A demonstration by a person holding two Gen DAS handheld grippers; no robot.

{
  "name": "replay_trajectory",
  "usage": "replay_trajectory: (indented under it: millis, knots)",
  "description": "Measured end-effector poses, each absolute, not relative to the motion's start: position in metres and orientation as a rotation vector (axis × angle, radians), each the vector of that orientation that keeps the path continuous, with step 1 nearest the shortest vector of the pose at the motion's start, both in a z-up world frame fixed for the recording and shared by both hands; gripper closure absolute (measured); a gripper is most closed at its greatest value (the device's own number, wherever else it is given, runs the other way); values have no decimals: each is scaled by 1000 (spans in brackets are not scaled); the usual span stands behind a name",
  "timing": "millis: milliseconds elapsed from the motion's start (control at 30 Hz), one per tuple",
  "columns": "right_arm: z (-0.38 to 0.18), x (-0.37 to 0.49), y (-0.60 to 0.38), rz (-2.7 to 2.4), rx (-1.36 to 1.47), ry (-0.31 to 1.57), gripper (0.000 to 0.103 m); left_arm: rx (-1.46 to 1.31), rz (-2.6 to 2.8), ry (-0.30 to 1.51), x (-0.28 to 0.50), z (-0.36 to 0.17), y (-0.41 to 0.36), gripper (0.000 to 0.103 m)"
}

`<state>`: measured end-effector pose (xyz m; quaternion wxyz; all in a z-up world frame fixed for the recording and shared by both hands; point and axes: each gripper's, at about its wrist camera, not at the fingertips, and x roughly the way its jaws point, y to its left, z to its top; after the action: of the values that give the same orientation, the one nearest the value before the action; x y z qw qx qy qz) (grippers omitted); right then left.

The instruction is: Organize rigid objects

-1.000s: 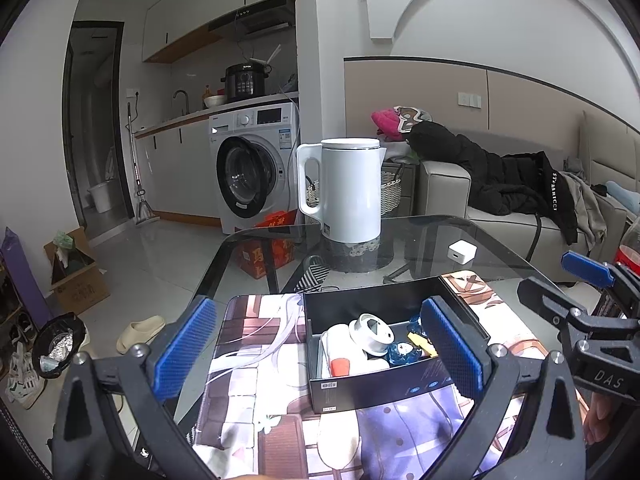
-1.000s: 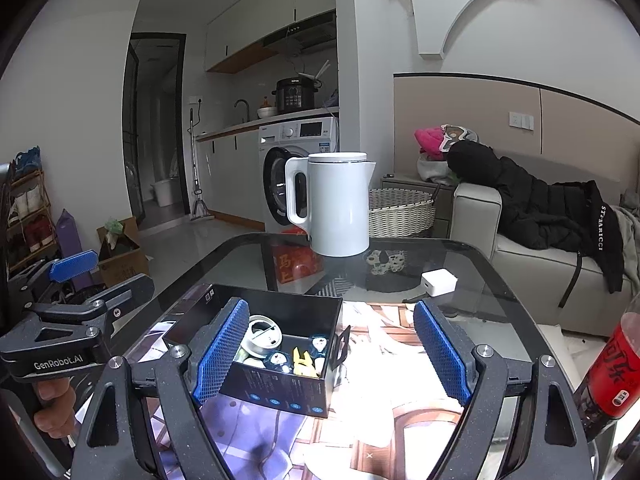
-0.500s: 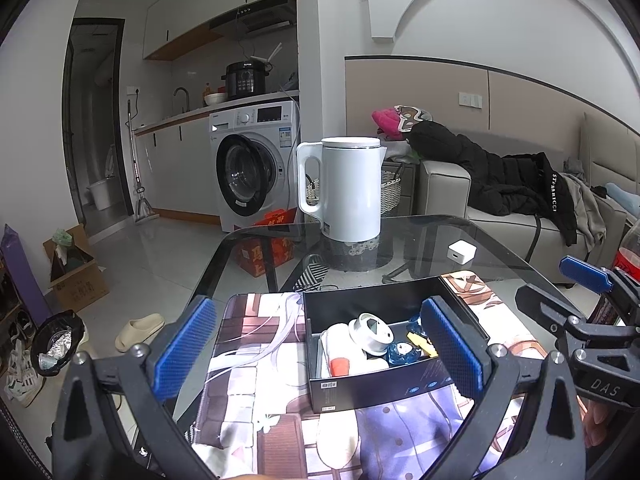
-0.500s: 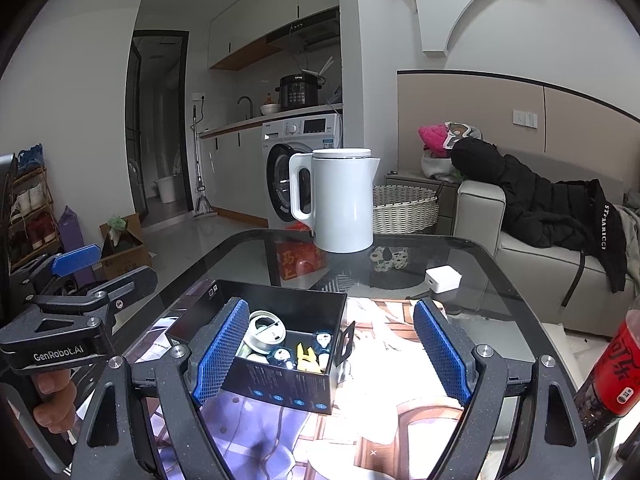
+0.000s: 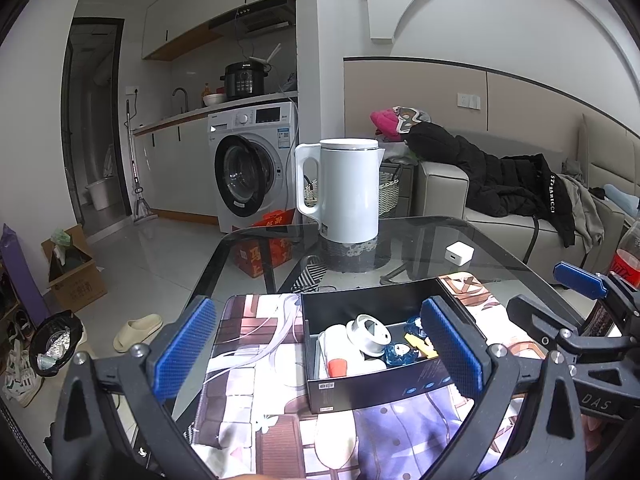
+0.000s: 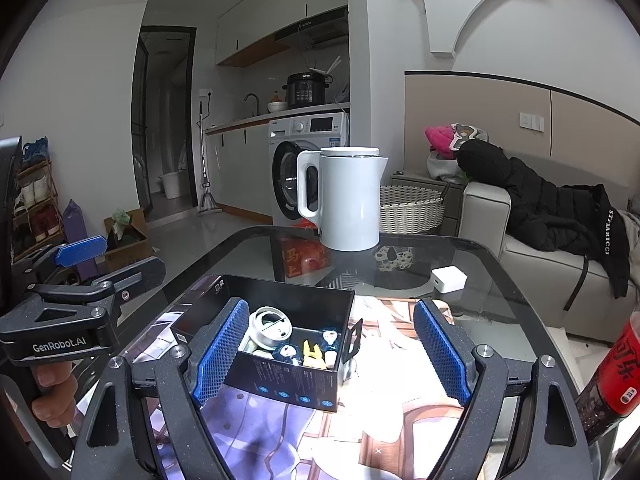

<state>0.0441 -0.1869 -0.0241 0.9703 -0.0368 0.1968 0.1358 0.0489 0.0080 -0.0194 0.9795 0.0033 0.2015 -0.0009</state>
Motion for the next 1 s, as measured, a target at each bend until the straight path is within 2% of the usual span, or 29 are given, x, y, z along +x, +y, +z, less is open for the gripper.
replay_trajectory:
  millis: [1000]
  knots:
    - [-33, 46, -183, 284, -85, 432, 17, 2, -2, 414, 49, -21, 7, 0]
